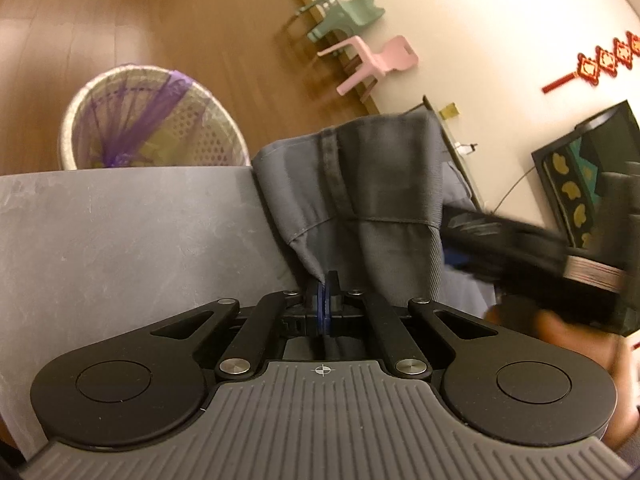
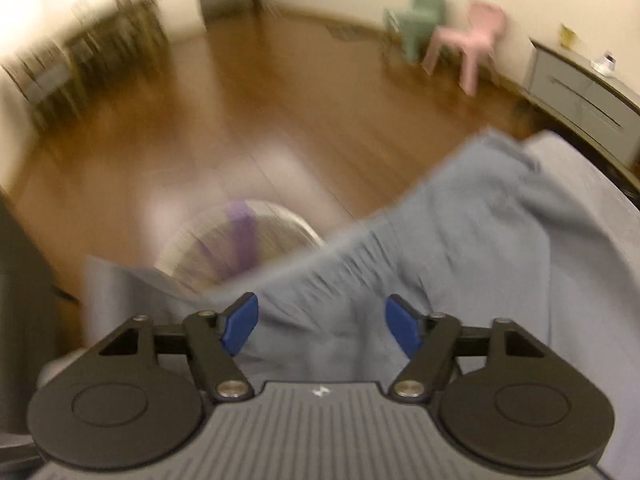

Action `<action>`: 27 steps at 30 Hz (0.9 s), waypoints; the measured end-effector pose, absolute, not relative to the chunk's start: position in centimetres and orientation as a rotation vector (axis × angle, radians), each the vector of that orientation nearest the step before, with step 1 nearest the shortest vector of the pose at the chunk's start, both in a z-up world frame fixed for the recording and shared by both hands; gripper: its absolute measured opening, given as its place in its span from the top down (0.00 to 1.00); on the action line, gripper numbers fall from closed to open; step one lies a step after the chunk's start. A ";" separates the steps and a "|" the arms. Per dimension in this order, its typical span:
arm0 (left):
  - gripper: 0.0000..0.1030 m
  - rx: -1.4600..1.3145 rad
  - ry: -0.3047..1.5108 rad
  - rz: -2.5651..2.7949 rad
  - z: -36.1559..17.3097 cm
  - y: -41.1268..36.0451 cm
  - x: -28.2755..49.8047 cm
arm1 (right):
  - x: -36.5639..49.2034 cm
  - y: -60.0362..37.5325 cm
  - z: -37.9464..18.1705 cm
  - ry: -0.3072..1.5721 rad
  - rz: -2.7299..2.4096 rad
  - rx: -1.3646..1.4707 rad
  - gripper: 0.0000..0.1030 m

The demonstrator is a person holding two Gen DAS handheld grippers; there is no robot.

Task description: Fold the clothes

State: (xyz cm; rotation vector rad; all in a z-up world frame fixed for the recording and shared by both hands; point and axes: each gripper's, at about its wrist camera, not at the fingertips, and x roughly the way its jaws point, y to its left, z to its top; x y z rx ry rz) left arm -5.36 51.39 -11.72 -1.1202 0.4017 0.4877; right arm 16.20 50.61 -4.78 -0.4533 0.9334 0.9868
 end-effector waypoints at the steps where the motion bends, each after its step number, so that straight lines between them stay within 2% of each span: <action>1: 1.00 -1.121 0.400 0.487 -11.8 51.4 -5.4 | 16.5 50.5 -5.0 0.948 0.981 -0.439 0.69; 2: 1.00 -1.122 0.399 0.486 -11.8 51.5 -5.4 | 16.8 50.3 -5.0 0.945 0.975 -0.423 0.85; 3: 1.00 -1.121 0.399 0.486 -11.8 51.5 -5.5 | 17.0 50.0 -4.8 0.930 0.968 -0.412 0.92; 8: 1.00 -1.106 0.406 0.500 -11.6 51.3 -5.4 | 18.1 46.6 -0.9 0.810 0.949 -0.228 0.94; 12: 1.00 -1.085 0.416 0.514 -11.3 51.0 -5.1 | 18.7 42.9 2.6 0.645 0.857 -0.034 0.94; 18: 1.00 -1.095 0.405 0.529 -10.8 51.3 -5.8 | 18.5 43.2 0.1 0.710 0.904 -0.042 0.94; 23: 1.00 -0.967 0.246 0.618 -6.9 50.8 -8.7 | 18.7 42.4 0.2 0.707 0.887 0.015 0.94; 25: 0.90 -0.897 0.212 0.549 -5.5 50.5 -8.3 | 18.5 42.3 0.4 0.709 0.885 0.030 0.94; 26: 0.75 -0.884 0.234 0.484 -5.2 50.5 -7.4 | 18.6 42.3 0.4 0.708 0.887 0.032 0.94; 27: 0.68 -0.871 0.257 0.419 -4.9 50.6 -6.6 | 18.4 41.9 0.7 0.706 0.891 0.030 0.93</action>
